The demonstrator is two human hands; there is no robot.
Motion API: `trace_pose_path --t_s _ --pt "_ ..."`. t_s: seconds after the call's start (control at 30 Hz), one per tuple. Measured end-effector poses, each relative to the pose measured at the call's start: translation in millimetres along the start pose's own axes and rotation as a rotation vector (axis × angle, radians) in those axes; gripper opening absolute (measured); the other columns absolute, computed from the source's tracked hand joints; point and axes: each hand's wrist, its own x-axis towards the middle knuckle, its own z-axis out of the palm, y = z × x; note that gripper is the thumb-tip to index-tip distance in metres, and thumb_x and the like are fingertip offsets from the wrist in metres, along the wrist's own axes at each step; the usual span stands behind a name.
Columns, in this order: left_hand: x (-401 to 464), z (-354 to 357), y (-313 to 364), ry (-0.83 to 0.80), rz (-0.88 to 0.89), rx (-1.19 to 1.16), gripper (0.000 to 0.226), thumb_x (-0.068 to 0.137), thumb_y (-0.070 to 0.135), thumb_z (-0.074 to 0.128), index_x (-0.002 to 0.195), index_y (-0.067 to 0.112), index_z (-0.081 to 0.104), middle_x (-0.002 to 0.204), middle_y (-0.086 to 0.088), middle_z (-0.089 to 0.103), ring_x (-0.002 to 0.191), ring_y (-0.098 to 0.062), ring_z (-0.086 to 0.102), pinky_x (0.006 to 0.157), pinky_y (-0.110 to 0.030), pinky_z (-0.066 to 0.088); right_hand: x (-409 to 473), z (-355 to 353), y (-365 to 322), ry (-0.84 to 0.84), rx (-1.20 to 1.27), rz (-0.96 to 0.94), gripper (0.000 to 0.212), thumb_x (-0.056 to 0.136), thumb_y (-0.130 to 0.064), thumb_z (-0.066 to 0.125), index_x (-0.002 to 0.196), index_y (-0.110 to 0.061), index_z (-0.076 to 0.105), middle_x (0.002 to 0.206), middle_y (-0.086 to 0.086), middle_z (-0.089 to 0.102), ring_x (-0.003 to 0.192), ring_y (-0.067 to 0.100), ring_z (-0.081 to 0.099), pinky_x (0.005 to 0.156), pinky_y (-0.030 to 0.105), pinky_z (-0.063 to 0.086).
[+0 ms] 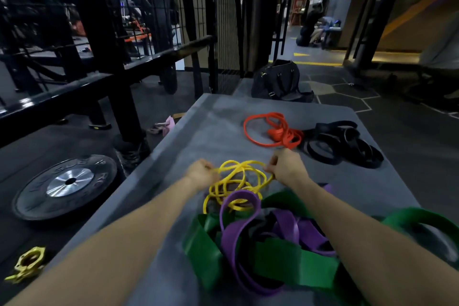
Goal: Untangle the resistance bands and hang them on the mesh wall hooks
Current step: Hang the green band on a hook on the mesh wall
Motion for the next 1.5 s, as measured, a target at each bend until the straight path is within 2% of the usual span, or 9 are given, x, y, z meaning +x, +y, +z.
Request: trace_pose_path --t_s 0.07,0.17,0.3,0.43,0.53,1.13,1.27,1.33,1.5 --pt "-0.9 8.2 -1.5 -0.052 -0.037 0.212 0.027 0.078 0.03 0.071 0.093 0.011 0.058 0.107 -0.014 0.057 0.102 -0.024 0.056 0.089 -0.034 0.046 7.4 5.1 3.8 -0.052 -0.033 0.005 0.025 0.081 -0.02 0.072 0.094 0.0 0.07 0.101 0.02 0.071 0.101 0.029 0.065 0.082 0.033 0.049" --pt "-3.2 20.8 4.4 -0.085 -0.065 0.44 0.058 0.076 0.04 0.071 0.116 0.003 0.054 0.124 -0.017 0.058 0.116 -0.029 0.056 0.093 -0.034 0.047 17.2 8.1 7.1 -0.146 -0.084 -0.007 0.028 0.082 -0.026 0.071 0.098 -0.004 0.072 0.105 0.016 0.071 0.106 0.028 0.063 0.084 0.033 0.049" --pt "-3.5 30.6 14.6 -0.125 -0.035 0.549 0.04 0.082 0.031 0.065 0.108 0.0 0.063 0.118 -0.017 0.064 0.112 -0.027 0.061 0.087 -0.031 0.049 20.8 7.7 8.9 -0.18 -0.069 -0.038 0.028 0.083 -0.028 0.07 0.099 -0.005 0.072 0.105 0.014 0.071 0.104 0.025 0.064 0.077 0.027 0.044" --pt "-2.7 24.7 19.0 -0.141 0.019 0.492 0.033 0.08 0.04 0.066 0.071 0.008 0.062 0.083 -0.018 0.066 0.087 -0.03 0.065 0.065 -0.031 0.045 22.6 6.6 5.5 -0.21 -0.063 -0.083 0.028 0.085 -0.025 0.068 0.105 -0.005 0.07 0.11 0.014 0.069 0.099 0.019 0.063 0.076 0.026 0.041" --pt "10.0 14.6 25.6 -0.098 0.03 0.298 0.036 0.083 0.03 0.065 0.055 0.015 0.047 0.054 0.0 0.045 0.05 -0.014 0.043 0.046 -0.023 0.036 29.0 4.4 0.3 -0.19 -0.004 -0.091 0.038 0.084 -0.028 0.069 0.114 -0.005 0.065 0.115 0.015 0.066 0.107 0.024 0.062 0.085 0.028 0.045" --pt "166.8 -50.1 95.6 0.234 0.222 -0.361 0.039 0.09 0.024 0.059 0.056 0.016 0.042 0.053 -0.002 0.037 0.049 -0.016 0.033 0.047 -0.025 0.029 179.5 23.3 -55.1 -0.014 0.263 -0.181 0.054 0.084 -0.028 0.069 0.13 -0.008 0.05 0.118 0.01 0.06 0.114 0.025 0.056 0.101 0.037 0.043" --pt "184.2 -24.5 54.4 0.102 0.05 -0.203 0.028 0.089 0.027 0.06 0.066 0.014 0.055 0.064 -0.005 0.05 0.049 -0.013 0.043 0.046 -0.024 0.034 189.8 48.6 -44.2 -0.087 0.212 -0.159 0.031 0.082 -0.025 0.071 0.105 -0.007 0.063 0.094 0.006 0.062 0.091 0.021 0.054 0.087 0.035 0.049" --pt "187.2 -20.1 38.5 0.087 -0.002 0.003 0.032 0.09 0.034 0.058 0.071 0.007 0.06 0.068 -0.009 0.053 0.046 -0.013 0.047 0.044 -0.024 0.037 186.7 56.0 -37.5 -0.113 0.219 -0.153 0.038 0.08 -0.024 0.073 0.112 -0.006 0.061 0.106 0.011 0.065 0.103 0.026 0.058 0.092 0.034 0.048" --pt "168.0 -20.2 33.5 0.205 0.042 0.223 0.043 0.089 0.041 0.056 0.099 0.0 0.064 0.106 -0.019 0.067 0.102 -0.035 0.061 0.086 -0.039 0.049 166.5 49.9 -28.0 -0.137 0.193 -0.133 0.055 0.081 -0.024 0.072 0.128 -0.003 0.053 0.123 0.013 0.06 0.118 0.025 0.055 0.106 0.037 0.041"
